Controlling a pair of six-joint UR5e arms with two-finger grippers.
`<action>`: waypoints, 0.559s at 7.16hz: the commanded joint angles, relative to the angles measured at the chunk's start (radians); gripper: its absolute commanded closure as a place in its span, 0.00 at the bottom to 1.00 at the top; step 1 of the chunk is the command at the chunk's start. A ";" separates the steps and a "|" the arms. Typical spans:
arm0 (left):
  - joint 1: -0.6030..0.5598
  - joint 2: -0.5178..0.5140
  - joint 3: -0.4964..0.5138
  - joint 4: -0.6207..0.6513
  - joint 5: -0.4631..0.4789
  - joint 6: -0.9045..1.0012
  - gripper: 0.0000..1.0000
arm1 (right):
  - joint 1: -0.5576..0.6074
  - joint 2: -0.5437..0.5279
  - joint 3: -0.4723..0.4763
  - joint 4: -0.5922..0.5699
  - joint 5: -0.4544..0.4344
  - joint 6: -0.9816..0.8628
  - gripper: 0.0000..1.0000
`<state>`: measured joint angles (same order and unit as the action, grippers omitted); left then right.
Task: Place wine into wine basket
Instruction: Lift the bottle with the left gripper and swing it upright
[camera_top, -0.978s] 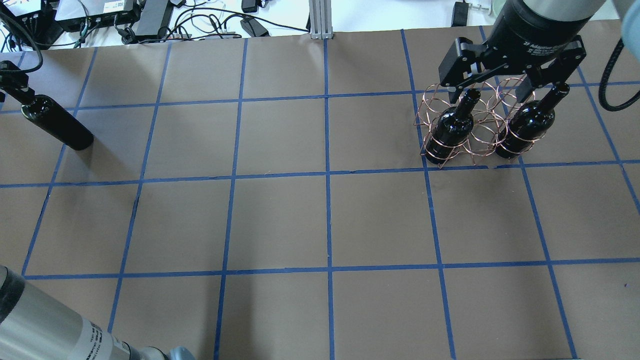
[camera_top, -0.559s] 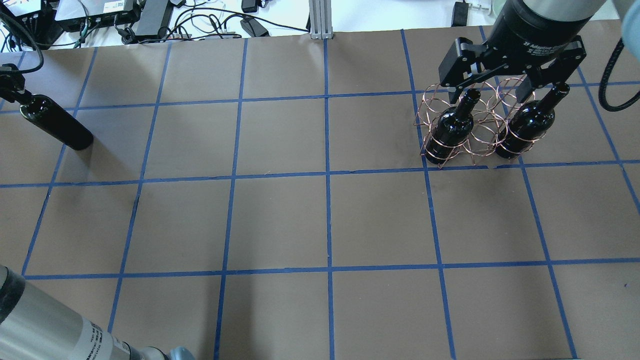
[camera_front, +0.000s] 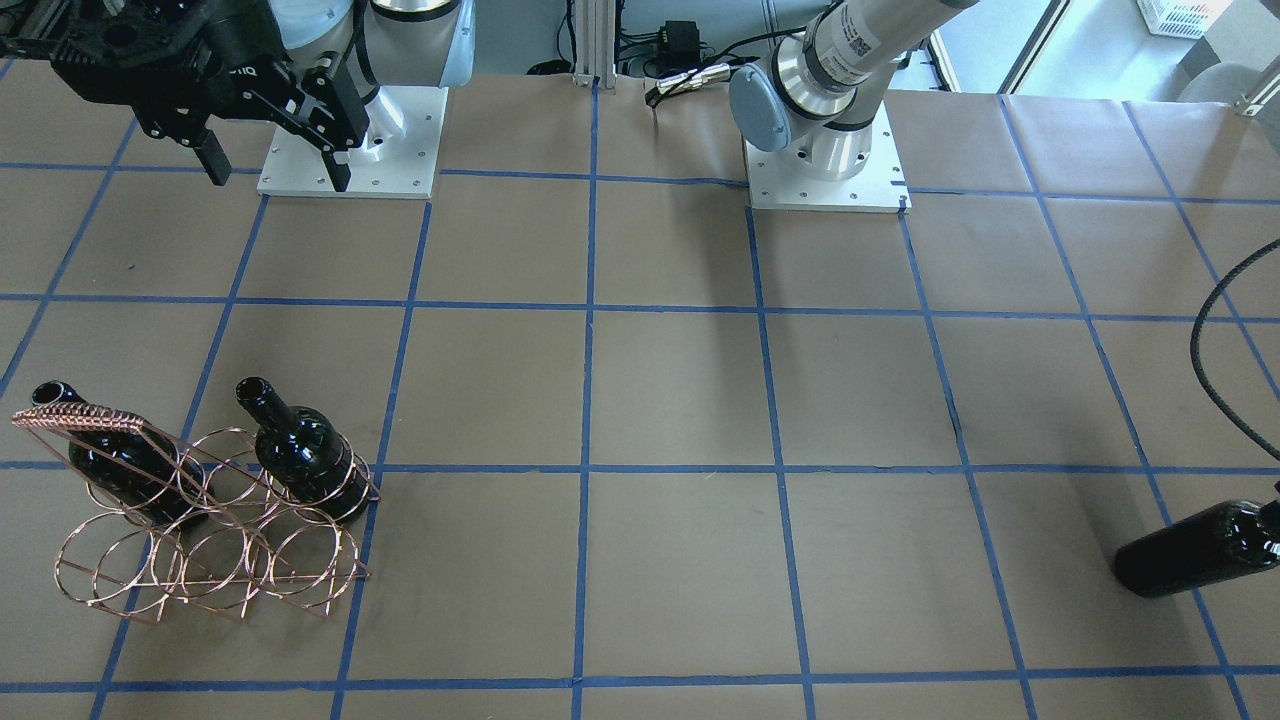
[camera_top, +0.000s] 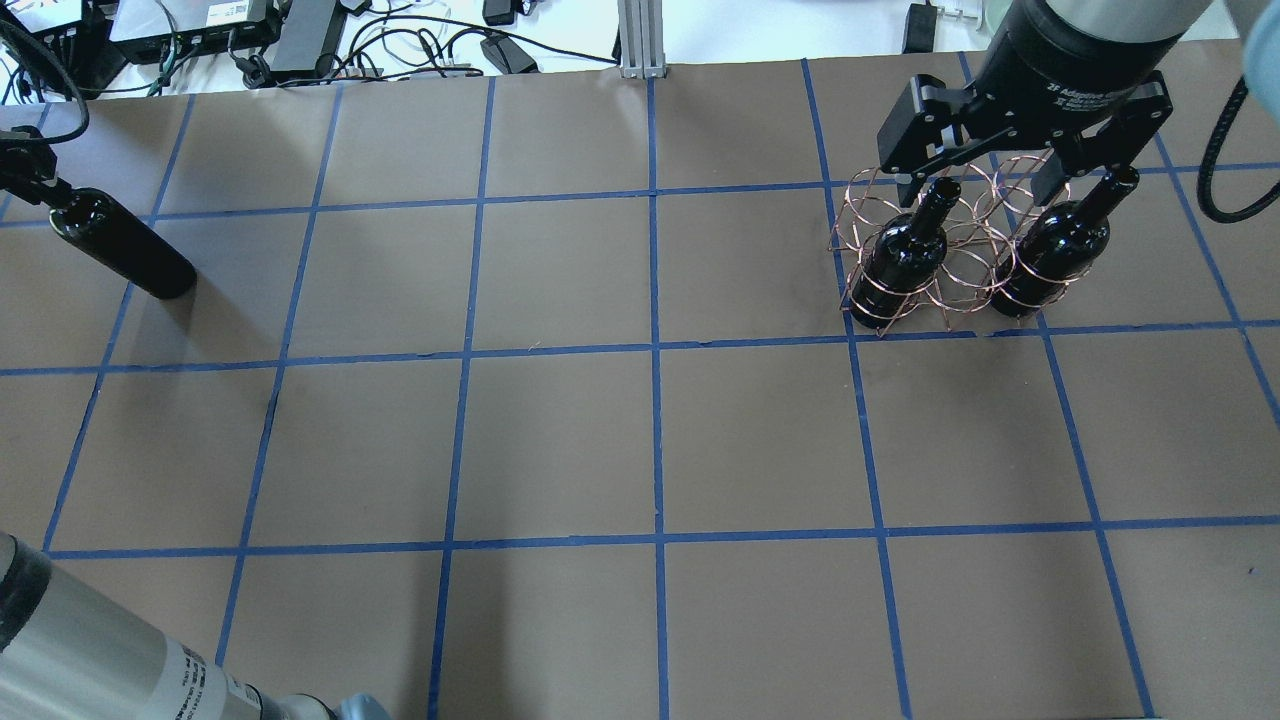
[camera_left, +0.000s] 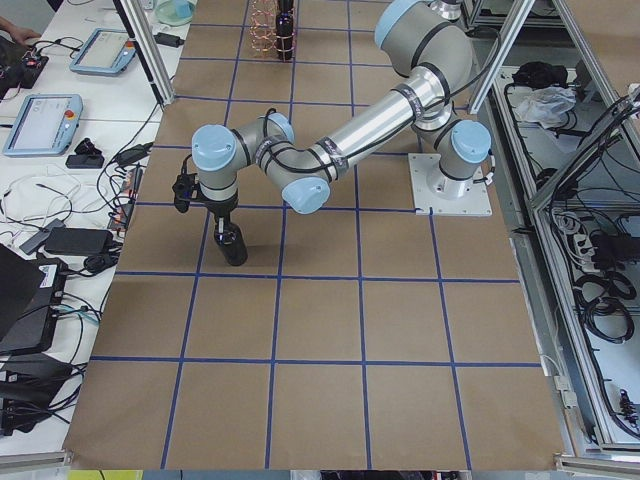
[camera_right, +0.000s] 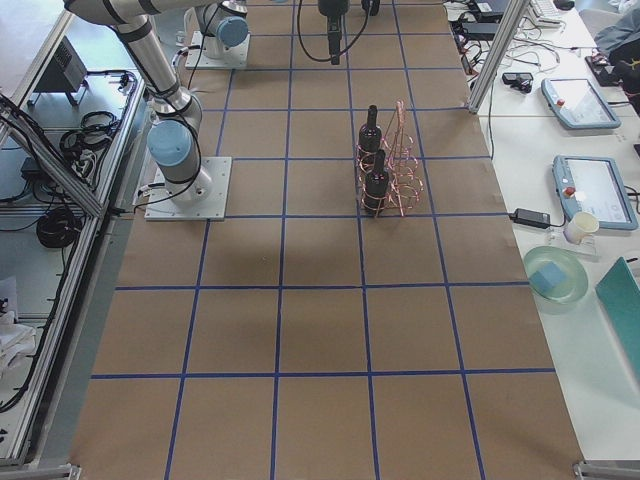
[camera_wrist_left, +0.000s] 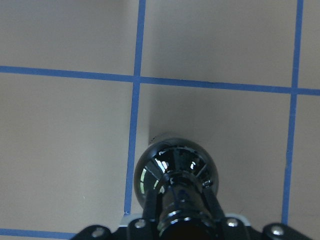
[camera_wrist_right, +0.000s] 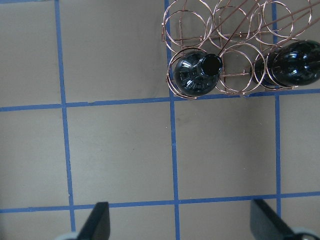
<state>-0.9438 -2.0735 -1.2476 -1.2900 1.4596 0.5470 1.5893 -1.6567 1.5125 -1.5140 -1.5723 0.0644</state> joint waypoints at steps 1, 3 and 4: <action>-0.045 0.053 -0.004 -0.032 0.005 -0.004 1.00 | 0.000 0.000 0.000 0.000 0.000 -0.001 0.00; -0.165 0.125 -0.053 -0.032 0.005 -0.080 1.00 | 0.000 0.000 0.000 0.000 -0.002 -0.002 0.00; -0.209 0.154 -0.094 -0.025 -0.004 -0.150 1.00 | 0.000 0.000 0.000 0.000 0.000 -0.003 0.00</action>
<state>-1.0904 -1.9592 -1.2969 -1.3197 1.4643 0.4706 1.5892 -1.6567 1.5125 -1.5141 -1.5729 0.0622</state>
